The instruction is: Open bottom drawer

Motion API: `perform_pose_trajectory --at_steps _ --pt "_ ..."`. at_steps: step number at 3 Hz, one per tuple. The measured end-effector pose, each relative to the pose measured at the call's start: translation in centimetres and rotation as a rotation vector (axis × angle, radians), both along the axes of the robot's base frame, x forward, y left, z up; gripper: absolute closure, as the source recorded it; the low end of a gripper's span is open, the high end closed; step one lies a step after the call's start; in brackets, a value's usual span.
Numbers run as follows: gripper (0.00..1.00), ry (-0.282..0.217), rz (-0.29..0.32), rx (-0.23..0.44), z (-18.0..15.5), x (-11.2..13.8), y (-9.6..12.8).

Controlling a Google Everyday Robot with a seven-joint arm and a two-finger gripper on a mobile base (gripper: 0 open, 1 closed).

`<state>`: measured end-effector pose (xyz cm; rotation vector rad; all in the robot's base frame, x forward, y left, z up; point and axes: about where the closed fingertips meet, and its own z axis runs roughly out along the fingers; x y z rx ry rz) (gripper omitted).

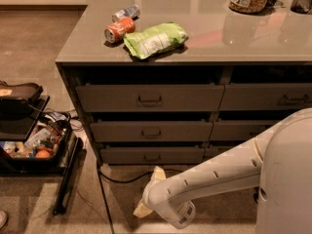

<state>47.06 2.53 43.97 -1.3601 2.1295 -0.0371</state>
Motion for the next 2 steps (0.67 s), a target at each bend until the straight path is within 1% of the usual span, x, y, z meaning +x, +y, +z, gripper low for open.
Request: perform_pose_trajectory --at_steps 1,2 --pt "0.00 -0.008 0.003 -0.015 0.0 0.3 0.4" --pt "0.00 -0.009 -0.027 -0.044 -0.7 1.4 0.4"
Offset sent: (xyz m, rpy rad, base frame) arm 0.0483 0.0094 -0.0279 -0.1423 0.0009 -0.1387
